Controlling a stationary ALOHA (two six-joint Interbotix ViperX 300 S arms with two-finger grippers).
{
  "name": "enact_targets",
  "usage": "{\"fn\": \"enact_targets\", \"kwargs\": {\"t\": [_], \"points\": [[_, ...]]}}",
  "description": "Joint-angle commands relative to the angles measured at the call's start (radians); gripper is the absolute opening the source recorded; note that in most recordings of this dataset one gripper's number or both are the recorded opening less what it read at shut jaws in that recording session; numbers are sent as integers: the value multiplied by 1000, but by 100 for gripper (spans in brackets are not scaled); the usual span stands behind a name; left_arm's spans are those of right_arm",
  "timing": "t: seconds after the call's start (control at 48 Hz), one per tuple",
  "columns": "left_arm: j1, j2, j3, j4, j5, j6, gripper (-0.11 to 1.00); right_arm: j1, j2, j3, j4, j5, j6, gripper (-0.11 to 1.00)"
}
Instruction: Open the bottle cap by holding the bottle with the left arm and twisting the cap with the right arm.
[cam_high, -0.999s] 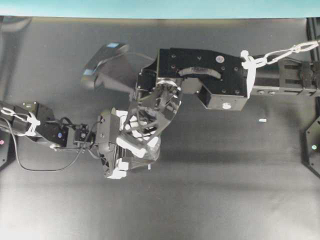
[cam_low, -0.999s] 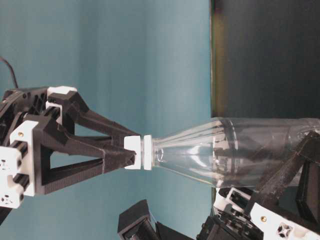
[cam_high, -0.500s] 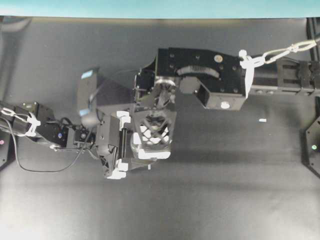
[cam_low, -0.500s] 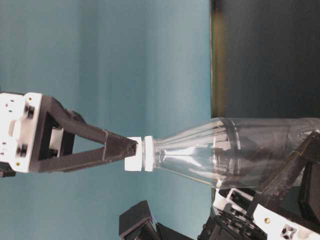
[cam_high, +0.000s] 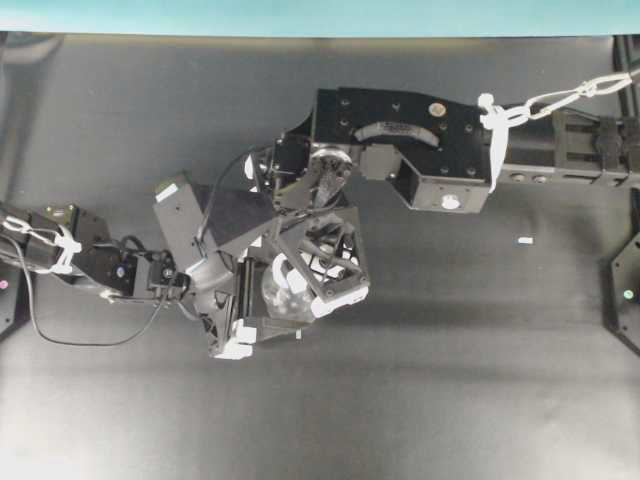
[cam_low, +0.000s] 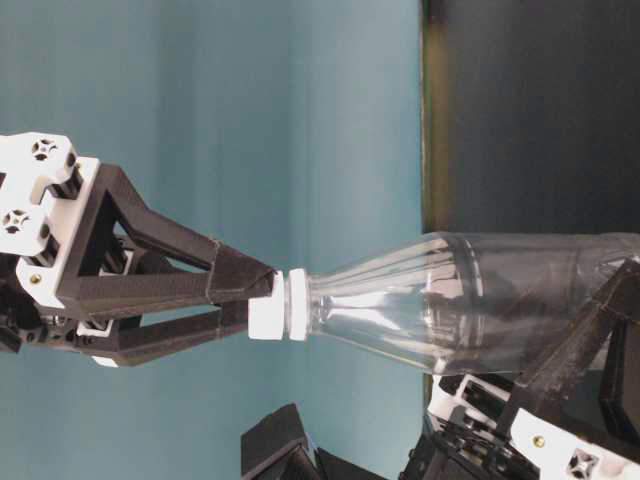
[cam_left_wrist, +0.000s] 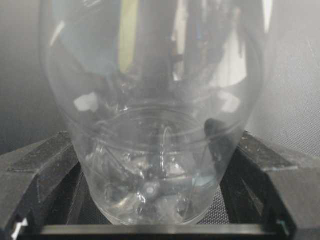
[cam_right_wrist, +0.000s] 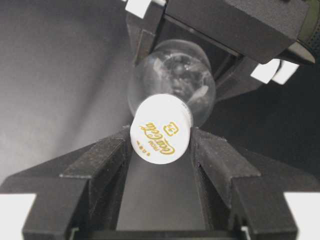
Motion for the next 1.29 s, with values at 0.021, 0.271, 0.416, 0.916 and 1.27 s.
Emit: {"fn": "enact_targets", "kwargs": {"t": [0.021,0.271,0.416,0.916,1.27], "points": [[2,-3,-9,2,-2,-2,84,17,-6,2,6,-2,-12,38],[2,-3,-11,2,-2,-3,84,29,-12,18,6,-28,6,38],[2,-2,-11,2,8,-3,84,32,-28,55,6,-49,11,38],[0,-2,-9,2,14,-6,84,35,-152,207,-60,-146,129,77],[-2,-2,-12,2,29,-15,84,-2,-183,150,-57,-109,788,77]]}}
